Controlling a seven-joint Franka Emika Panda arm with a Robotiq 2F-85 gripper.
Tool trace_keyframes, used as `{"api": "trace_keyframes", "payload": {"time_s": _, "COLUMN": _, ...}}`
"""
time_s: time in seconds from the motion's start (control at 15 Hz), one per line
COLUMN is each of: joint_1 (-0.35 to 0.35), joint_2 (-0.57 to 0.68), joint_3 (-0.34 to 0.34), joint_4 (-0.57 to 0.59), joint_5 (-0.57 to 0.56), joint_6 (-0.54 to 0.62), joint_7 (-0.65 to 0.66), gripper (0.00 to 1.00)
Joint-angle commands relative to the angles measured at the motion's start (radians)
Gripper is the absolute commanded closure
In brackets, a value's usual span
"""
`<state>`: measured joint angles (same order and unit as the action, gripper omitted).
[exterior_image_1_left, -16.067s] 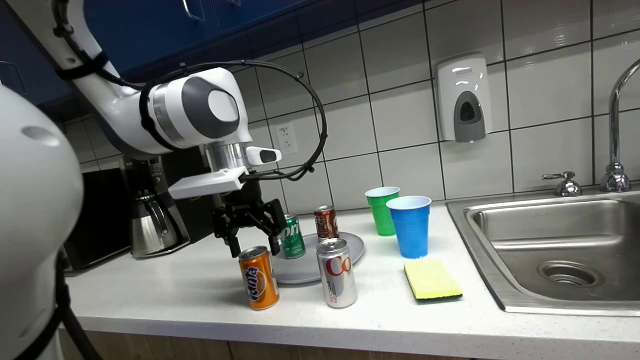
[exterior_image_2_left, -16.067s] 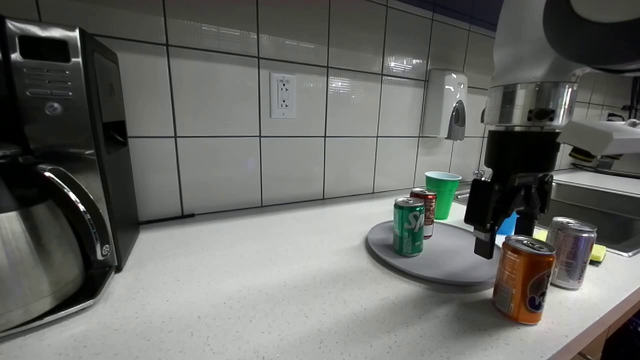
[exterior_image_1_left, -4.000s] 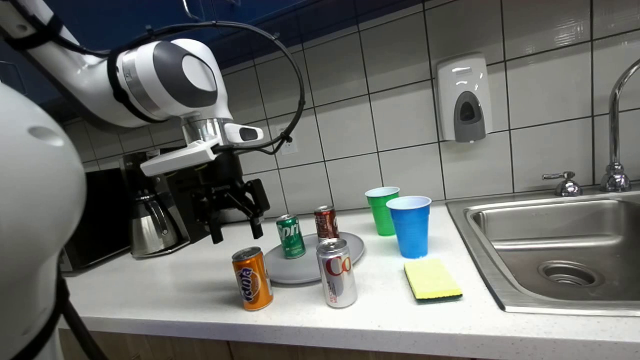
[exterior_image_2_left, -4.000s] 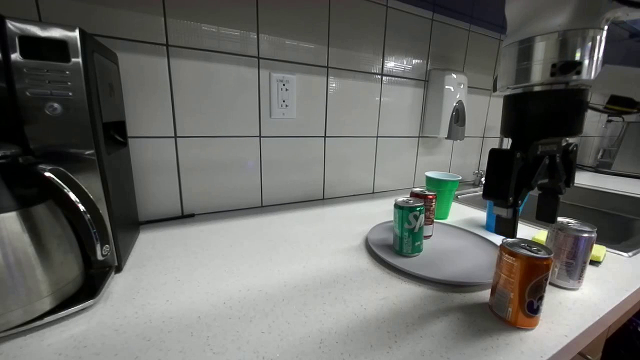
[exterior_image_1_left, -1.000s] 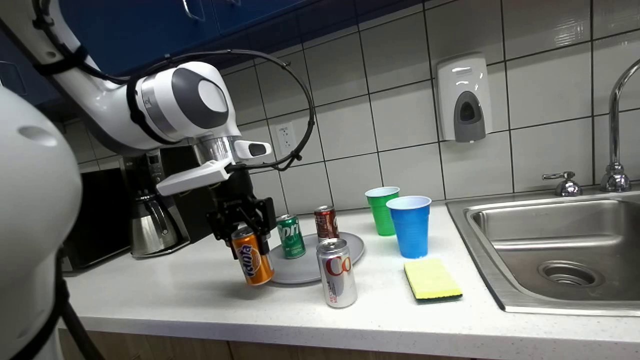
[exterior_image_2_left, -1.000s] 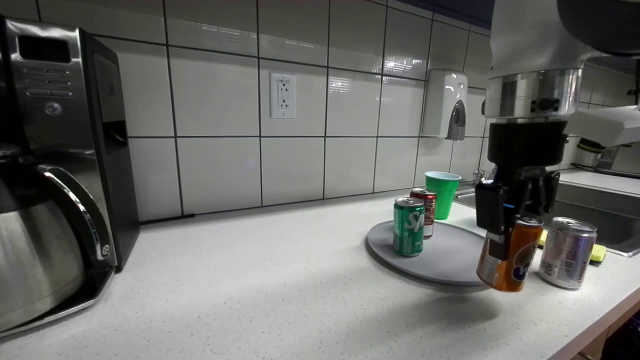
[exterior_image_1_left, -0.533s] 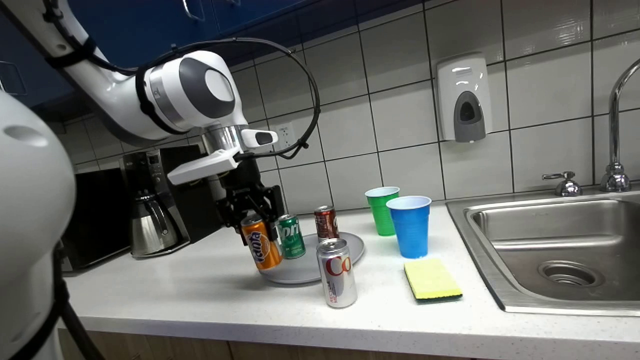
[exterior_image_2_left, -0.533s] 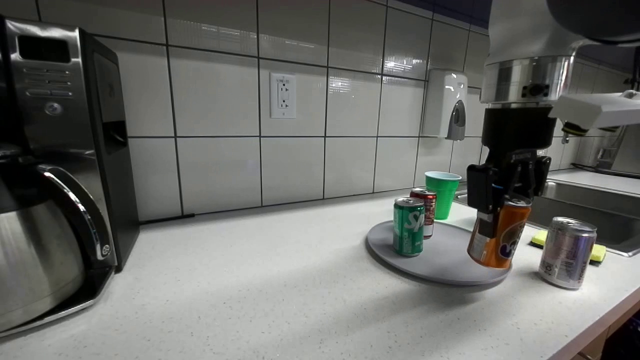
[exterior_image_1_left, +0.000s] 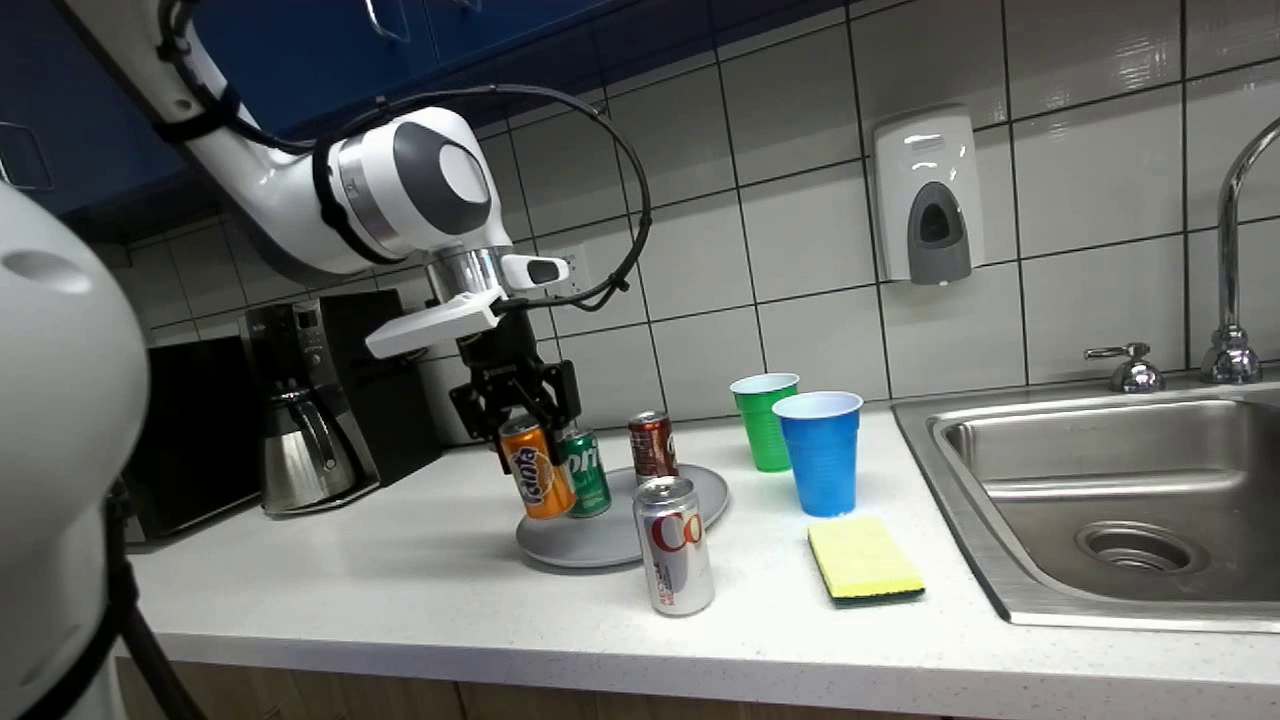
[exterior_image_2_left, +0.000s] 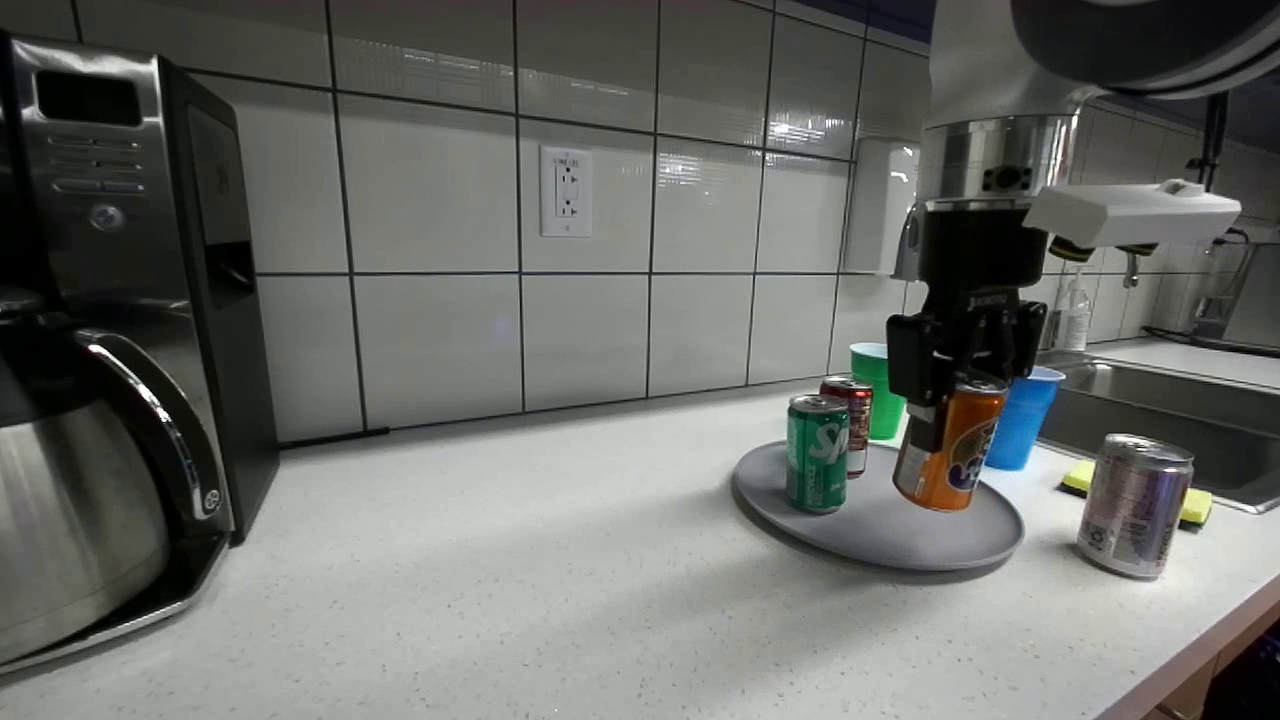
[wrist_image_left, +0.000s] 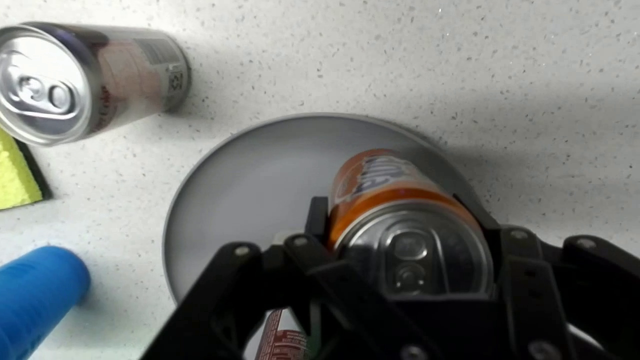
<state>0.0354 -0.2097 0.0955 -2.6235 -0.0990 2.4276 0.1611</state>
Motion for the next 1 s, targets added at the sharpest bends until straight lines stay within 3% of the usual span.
{"api": "trace_keyframes", "payload": {"time_s": 0.0, "joint_1": -0.010, "joint_2": 0.086, "joint_3": 0.004, "joint_4": 0.072, "joint_5": -0.036, "joint_6": -0.007, "joint_7": 0.038, "gripper": 0.62}}
{"api": "trace_keyframes", "payload": {"time_s": 0.73, "joint_1": 0.008, "joint_2": 0.225, "joint_3": -0.025, "joint_4": 0.151, "joint_5": -0.056, "joint_6": -0.011, "joint_7": 0.053, "gripper": 0.62}}
{"api": "trace_keyframes", "payload": {"time_s": 0.8, "joint_1": 0.009, "joint_2": 0.227, "joint_3": -0.025, "joint_4": 0.153, "joint_5": -0.055, "joint_6": -0.010, "joint_7": 0.053, "gripper": 0.12}}
{"api": "trace_keyframes", "payload": {"time_s": 0.93, "joint_1": 0.011, "joint_2": 0.223, "joint_3": -0.026, "joint_4": 0.154, "joint_5": -0.056, "joint_6": -0.010, "joint_7": 0.057, "gripper": 0.04}}
